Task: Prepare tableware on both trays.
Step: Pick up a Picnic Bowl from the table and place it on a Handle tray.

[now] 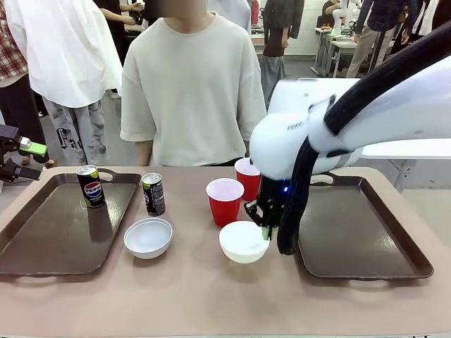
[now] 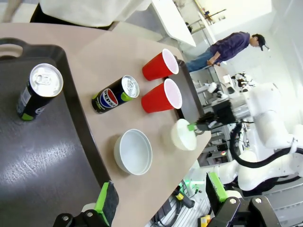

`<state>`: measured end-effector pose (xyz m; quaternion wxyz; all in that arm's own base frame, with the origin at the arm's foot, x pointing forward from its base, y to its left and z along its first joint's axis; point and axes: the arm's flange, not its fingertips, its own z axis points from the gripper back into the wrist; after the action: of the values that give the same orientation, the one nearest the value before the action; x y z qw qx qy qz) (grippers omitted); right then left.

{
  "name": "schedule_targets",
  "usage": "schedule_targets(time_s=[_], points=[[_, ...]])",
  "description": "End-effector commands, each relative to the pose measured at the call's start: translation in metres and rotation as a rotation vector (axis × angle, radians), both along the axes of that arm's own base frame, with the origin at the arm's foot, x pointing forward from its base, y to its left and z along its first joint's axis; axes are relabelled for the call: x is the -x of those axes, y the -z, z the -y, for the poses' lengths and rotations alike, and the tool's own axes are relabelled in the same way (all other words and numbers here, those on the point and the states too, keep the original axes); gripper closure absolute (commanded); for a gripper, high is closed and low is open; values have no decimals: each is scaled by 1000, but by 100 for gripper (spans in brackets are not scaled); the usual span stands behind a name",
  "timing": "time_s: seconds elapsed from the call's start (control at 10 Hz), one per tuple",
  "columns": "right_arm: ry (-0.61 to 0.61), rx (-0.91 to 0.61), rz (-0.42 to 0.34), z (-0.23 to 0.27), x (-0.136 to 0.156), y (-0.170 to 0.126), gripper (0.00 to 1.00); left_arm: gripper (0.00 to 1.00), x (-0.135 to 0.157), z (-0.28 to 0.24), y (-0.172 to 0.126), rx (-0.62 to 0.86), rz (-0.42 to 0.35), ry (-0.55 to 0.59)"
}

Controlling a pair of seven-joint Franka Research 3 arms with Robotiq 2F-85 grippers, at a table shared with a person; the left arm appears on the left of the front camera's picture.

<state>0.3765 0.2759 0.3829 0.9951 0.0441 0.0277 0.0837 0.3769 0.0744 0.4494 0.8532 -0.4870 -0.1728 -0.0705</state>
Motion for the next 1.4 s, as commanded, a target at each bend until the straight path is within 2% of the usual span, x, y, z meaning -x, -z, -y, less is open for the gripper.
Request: schedule_targets(time_s=[0.0, 0.2, 0.3, 0.4, 0.5, 0.6, 0.7, 0.9, 1.1, 1.3], points=[[-40, -47, 9, 23, 27, -75, 100, 0, -1, -1, -1, 21, 18, 5], [-10, -104, 50, 43, 29, -124, 100, 0, -1, -1, -1, 21, 18, 5], [20, -101, 73, 49, 26, -138, 100, 0, -1, -1, -1, 21, 18, 5], [67, -84, 74, 54, 18, -145, 100, 0, -1, -1, -1, 21, 18, 5], [2, -92, 68, 44, 37, -141, 100, 0, -1, -1, -1, 21, 18, 5], [30, -102, 86, 55, 33, -156, 97, 0, -1, -1, -1, 21, 18, 5], [-1, -104, 64, 74, 17, -142, 97, 0, -1, -1, -1, 21, 18, 5], [7, -65, 131, 123, -8, -135, 97, 0, -1, -1, -1, 21, 18, 5], [5, -6, 143, 171, -19, -130, 97, 0, -1, -1, -1, 21, 18, 5], [55, -14, 158, 220, -18, -127, 97, 0, -1, -1, -1, 21, 18, 5]])
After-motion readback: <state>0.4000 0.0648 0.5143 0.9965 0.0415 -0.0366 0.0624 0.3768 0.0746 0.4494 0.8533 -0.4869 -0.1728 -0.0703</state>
